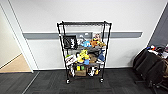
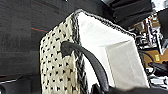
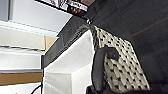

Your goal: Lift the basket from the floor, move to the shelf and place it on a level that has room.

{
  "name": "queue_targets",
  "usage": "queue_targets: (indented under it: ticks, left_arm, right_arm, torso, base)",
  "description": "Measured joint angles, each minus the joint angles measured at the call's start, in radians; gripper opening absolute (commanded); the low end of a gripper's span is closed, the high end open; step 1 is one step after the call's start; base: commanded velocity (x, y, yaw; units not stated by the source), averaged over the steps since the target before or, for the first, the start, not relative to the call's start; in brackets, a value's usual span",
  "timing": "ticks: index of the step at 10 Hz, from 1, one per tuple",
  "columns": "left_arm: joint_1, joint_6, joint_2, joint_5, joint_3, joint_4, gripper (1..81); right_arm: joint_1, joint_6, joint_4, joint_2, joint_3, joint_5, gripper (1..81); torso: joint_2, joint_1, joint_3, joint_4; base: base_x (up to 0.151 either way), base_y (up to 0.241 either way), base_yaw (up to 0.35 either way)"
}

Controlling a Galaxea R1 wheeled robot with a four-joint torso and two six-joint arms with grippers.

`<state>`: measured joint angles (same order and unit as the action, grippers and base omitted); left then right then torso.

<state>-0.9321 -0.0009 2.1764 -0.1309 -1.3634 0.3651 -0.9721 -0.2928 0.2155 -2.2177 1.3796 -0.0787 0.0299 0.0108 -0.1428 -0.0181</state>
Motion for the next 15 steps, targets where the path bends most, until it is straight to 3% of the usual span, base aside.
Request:
queue_targets:
  ticks: [2, 5, 9, 12, 15]
  left_arm:
    - [-0.039, 0.0, -0.039, 0.07, 0.066, -0.029, 1.0]
    - [-0.081, -0.001, -0.062, 0.105, 0.125, -0.083, 1.0]
    - [-0.093, 0.0, -0.046, 0.107, 0.129, -0.101, 1.0]
    - [-0.093, -0.001, -0.046, 0.107, 0.13, -0.101, 1.0]
    - [-0.099, -0.001, -0.046, 0.105, 0.132, -0.103, 1.0]
  right_arm:
    - [-0.02, 0.004, 0.0, 0.009, -0.022, 0.0, 1.0]
    - [-0.067, 0.005, 0.0, 0.015, -0.059, -0.031, 1.0]
    - [-0.083, 0.011, -0.003, 0.042, -0.11, -0.061, 1.0]
    - [-0.086, 0.011, -0.003, 0.051, -0.122, -0.064, 1.0]
    - [-0.094, 0.011, -0.003, 0.053, -0.122, -0.066, 1.0]
  torso:
    - [0.0, 0.0, -0.003, 0.0]
    - [0.0, 0.0, -0.003, 0.0]
    - [0.001, -0.001, 0.001, 0.0]
    - [0.001, -0.001, 0.063, 0.0]
    - [0.003, -0.003, 0.074, 0.0]
  base:
    - [0.0, 0.0, 0.0]
    - [0.0, 0.0, 0.0]
    - [0.0, 0.0, 0.0]
    - [0.0, 0.0, 0.0]
    - [0.026, 0.0, 0.0]
